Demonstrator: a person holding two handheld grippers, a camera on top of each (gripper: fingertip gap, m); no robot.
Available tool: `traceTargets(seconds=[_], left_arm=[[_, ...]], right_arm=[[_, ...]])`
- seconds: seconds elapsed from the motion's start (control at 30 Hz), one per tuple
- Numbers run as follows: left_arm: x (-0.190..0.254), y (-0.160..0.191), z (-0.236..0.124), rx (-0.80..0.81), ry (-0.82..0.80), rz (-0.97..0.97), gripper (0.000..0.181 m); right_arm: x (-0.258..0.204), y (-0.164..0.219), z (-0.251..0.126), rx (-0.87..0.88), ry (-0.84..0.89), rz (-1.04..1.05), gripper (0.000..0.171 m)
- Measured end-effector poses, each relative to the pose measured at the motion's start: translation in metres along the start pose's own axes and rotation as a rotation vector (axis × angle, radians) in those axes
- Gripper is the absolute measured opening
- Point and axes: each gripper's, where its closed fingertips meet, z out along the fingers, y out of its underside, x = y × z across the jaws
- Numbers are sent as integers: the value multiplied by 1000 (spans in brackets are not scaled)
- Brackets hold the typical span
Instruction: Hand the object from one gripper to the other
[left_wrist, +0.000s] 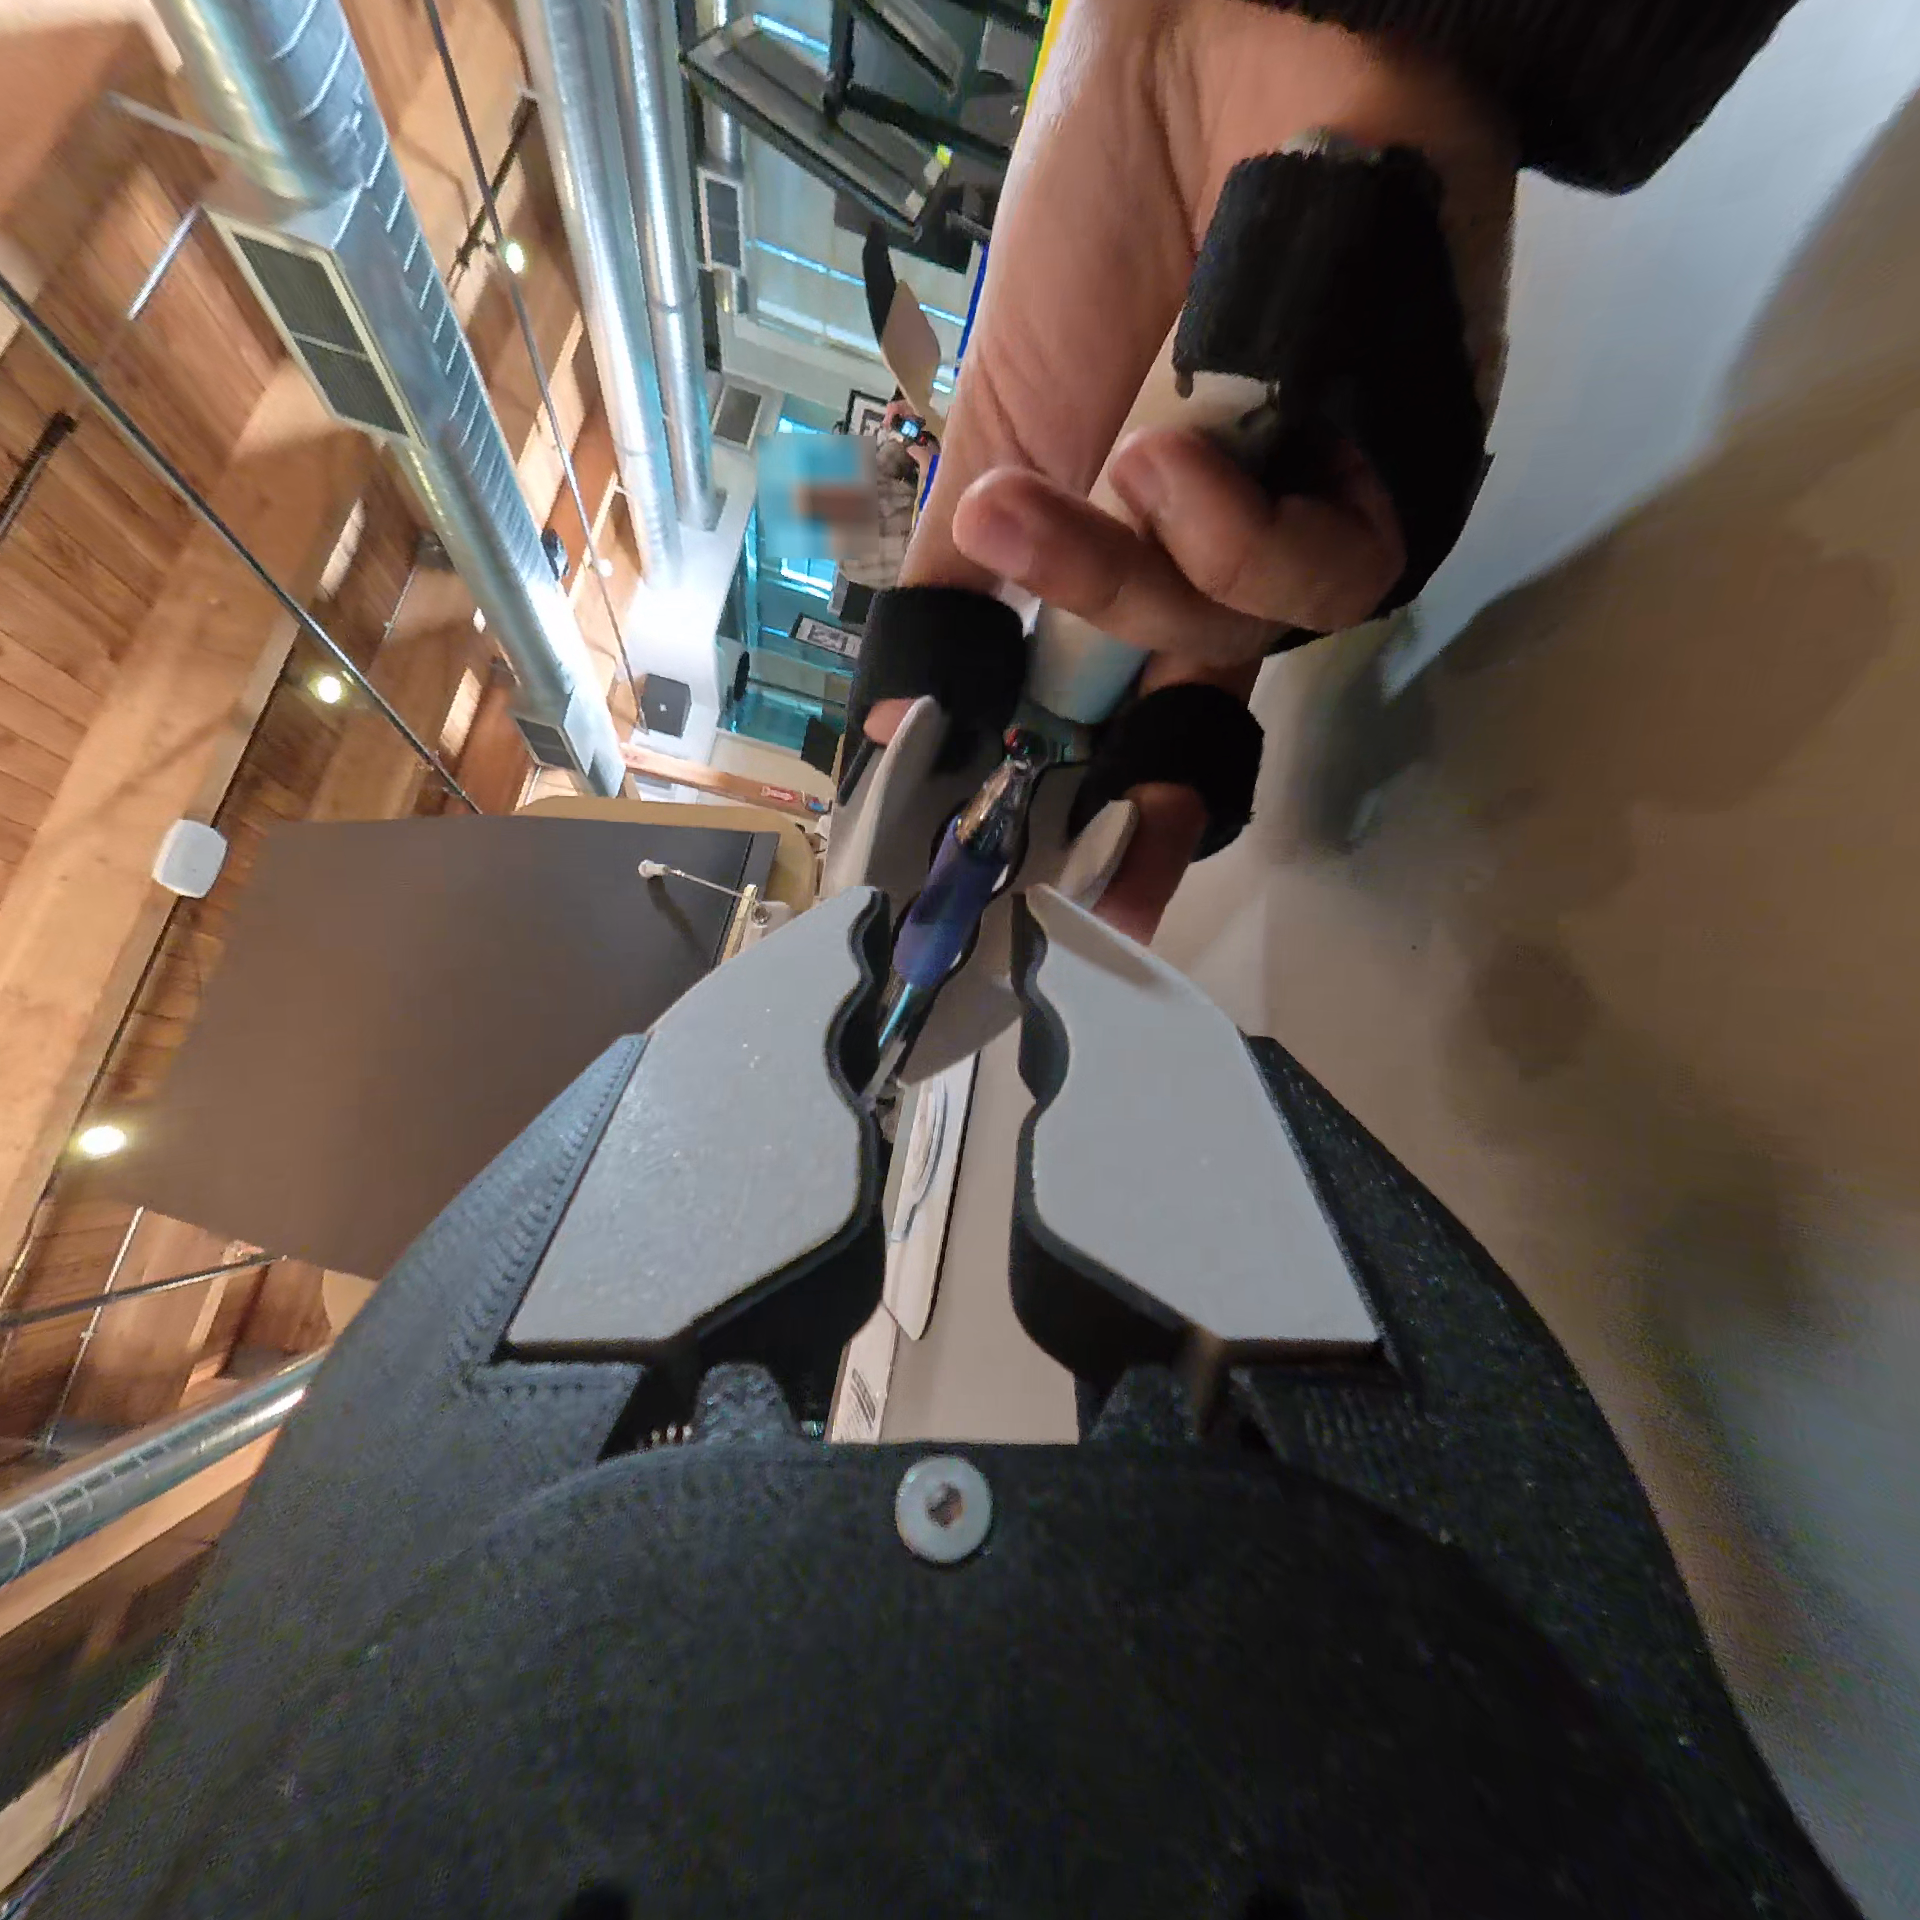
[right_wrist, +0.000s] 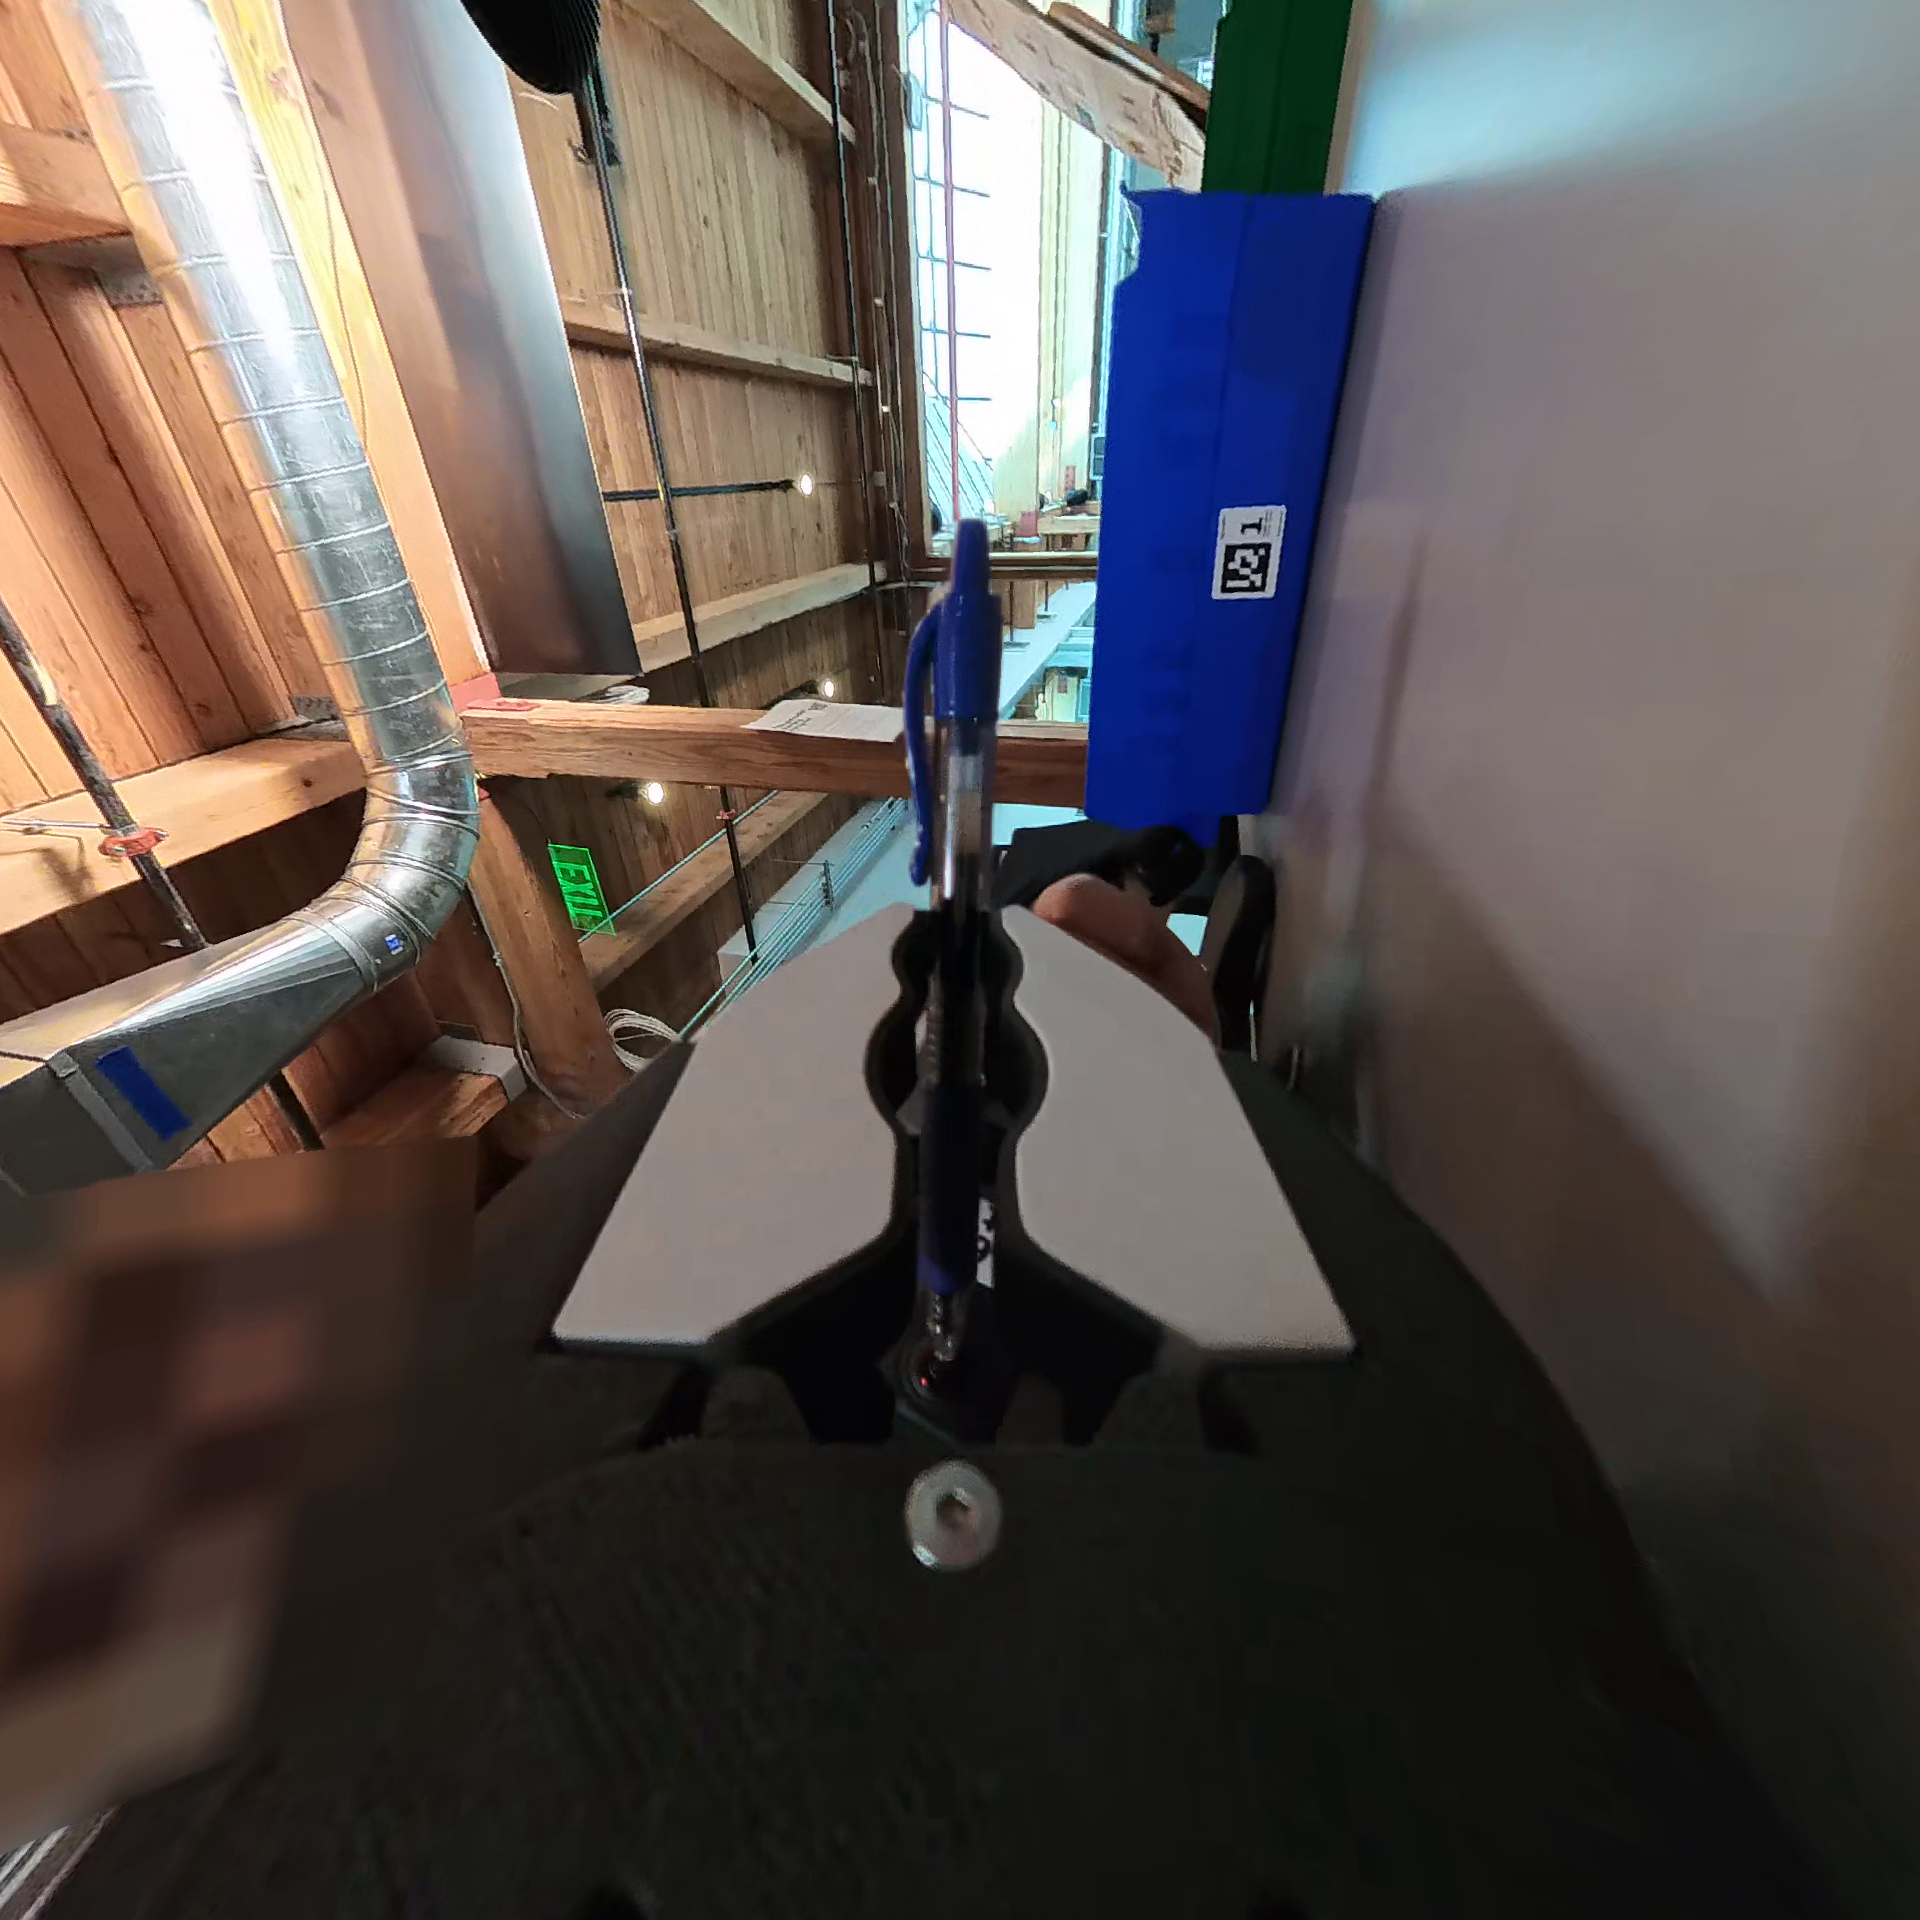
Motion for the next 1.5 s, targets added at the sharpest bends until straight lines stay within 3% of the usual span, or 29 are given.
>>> traceTargets(seconds=[0.5,0.67,0.93,1.03,1.17,1.37,1.5], left_arm=[[1,-5,0,21,0,7,15],[-3,-5,0,12,-25,20,12],[-35,-1,-5,-3,-174,-54,12],[-66,10,-14,-6,-278,-242,12],[-106,31,-32,54,-373,-625,12],[-107,61,-31,200,-175,-1293,12],[-101,80,-29,275,-47,-1710,11]], right_arm=[[2,3,2,-21,8,-17,12],[-1,4,5,-24,-32,-4,32],[-9,3,5,-23,-47,-77,46],[-14,1,5,-11,-35,-154,45],[-20,-11,0,49,101,-435,40],[-40,-22,-7,144,223,-895,29],[-38,-12,1,79,277,-1123,26]])
